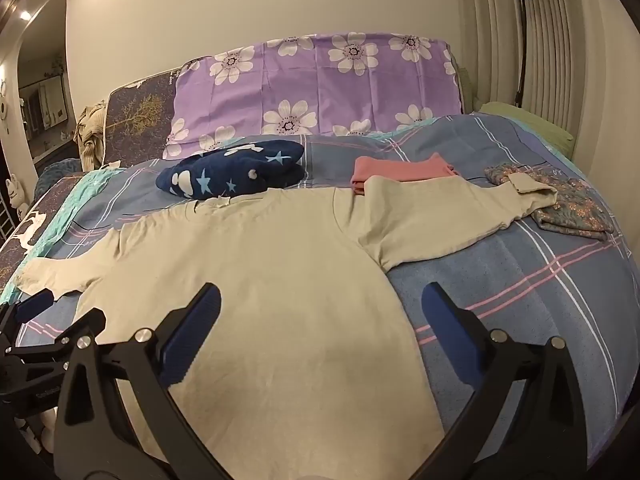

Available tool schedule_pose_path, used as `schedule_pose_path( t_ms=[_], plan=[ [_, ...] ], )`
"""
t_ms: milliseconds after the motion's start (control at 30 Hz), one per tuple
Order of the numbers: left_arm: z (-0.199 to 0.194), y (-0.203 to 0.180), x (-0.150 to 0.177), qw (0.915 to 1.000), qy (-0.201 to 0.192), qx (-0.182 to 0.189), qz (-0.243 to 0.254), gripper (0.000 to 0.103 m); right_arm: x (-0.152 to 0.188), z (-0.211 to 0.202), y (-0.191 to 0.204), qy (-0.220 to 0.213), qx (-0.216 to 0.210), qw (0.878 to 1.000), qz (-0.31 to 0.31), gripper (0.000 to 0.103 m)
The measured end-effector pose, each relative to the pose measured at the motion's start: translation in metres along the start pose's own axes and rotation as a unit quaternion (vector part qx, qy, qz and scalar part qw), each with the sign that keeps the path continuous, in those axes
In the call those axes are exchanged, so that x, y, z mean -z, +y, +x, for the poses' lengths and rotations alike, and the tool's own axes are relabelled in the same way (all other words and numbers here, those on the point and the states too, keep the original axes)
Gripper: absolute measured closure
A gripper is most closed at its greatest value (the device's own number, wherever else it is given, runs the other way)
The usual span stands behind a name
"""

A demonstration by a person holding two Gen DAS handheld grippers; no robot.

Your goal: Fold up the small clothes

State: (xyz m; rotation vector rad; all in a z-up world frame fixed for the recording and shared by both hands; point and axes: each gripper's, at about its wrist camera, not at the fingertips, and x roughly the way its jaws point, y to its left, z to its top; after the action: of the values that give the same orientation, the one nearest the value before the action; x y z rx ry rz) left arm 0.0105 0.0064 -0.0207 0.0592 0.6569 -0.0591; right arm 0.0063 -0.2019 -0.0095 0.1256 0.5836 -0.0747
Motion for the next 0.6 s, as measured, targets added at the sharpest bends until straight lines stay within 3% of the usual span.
schedule_pose_path(
  t_ms=[233,600],
  plan=[
    [-0.0063,-0.0032,-0.0019,0.9997,-0.023,-0.007,0.007,0.001,0.0006,-0.0016,0.0023,-0.001,0.003,1.000,-0.003,0.002],
    [-0.0067,-0.0052,0.0018,0.9997,-0.018,-0.010,0.016,0.001,0.0041,-0.0051,0.0062,-0.004,0.007,1.000,-0.010,0.002]
  ],
)
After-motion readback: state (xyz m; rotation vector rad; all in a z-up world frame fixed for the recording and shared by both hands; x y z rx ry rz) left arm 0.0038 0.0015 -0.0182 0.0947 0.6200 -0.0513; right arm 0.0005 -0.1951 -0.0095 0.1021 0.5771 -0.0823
